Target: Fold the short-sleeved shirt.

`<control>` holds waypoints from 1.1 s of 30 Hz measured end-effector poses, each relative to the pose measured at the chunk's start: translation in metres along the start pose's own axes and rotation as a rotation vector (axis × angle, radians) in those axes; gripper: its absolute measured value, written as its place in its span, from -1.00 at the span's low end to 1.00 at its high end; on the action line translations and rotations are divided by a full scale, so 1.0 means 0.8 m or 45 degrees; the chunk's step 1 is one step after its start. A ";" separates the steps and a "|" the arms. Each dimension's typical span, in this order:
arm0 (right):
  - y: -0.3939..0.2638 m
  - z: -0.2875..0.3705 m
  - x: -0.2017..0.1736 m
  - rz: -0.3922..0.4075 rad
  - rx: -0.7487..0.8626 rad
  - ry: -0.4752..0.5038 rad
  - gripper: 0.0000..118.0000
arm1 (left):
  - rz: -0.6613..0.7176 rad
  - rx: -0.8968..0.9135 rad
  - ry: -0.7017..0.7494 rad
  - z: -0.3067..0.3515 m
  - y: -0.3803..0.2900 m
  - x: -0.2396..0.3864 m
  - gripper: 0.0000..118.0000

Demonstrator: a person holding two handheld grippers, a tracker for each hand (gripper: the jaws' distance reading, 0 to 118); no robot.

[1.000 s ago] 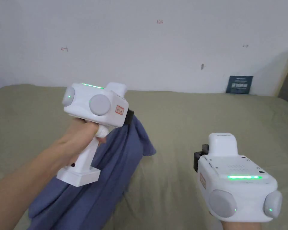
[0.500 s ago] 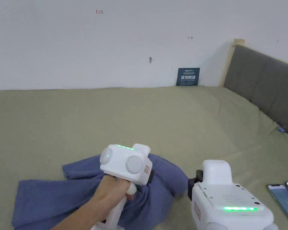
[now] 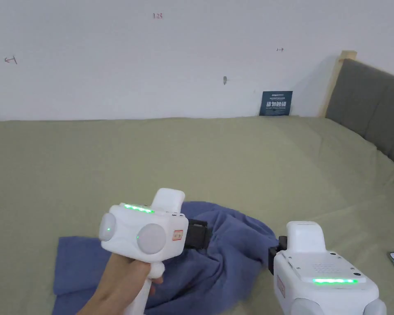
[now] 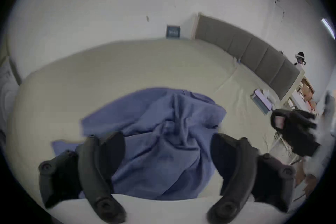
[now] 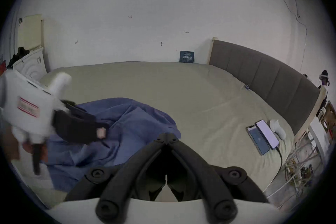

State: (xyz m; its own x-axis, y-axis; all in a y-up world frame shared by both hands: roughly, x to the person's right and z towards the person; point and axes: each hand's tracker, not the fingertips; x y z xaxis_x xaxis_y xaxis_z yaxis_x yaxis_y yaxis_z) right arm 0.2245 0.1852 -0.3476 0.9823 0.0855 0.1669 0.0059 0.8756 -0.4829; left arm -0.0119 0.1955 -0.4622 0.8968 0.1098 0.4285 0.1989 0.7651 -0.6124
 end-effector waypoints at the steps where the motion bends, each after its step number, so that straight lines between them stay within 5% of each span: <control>1: 0.000 0.009 -0.003 0.003 0.015 0.008 -1.00 | 0.024 0.061 0.034 0.038 -0.006 -0.010 0.51; 3: 0.000 0.026 -0.010 0.008 0.039 0.032 -1.00 | 0.031 0.180 0.149 0.105 -0.025 -0.028 -0.60; 4: 0.000 0.034 -0.014 0.013 0.056 0.049 -1.00 | 0.050 0.239 0.201 0.138 -0.037 -0.039 -1.00; 11: -0.001 0.071 -0.058 0.068 0.141 0.129 -1.00 | 0.124 0.386 0.647 0.291 -0.130 -0.110 -1.00; 17: 0.001 0.066 -0.095 0.074 0.152 0.191 -1.00 | 0.295 0.348 0.637 0.305 -0.152 -0.144 -1.00; 26: 0.017 0.027 -0.134 0.096 0.128 0.238 -1.00 | 0.276 0.225 0.584 0.203 -0.108 -0.173 -1.00; 33: 0.005 -0.032 -0.142 0.122 0.046 0.253 -1.00 | 0.352 -0.131 0.433 0.035 -0.062 -0.265 -1.00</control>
State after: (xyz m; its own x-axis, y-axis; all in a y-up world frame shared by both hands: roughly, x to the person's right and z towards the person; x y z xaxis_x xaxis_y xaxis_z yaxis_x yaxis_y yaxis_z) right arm 0.1174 0.1665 -0.3904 0.9957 0.0767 -0.0526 -0.0923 0.8849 -0.4566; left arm -0.2232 0.1525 -0.5041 0.9973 0.0731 0.0075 -0.0433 0.6675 -0.7433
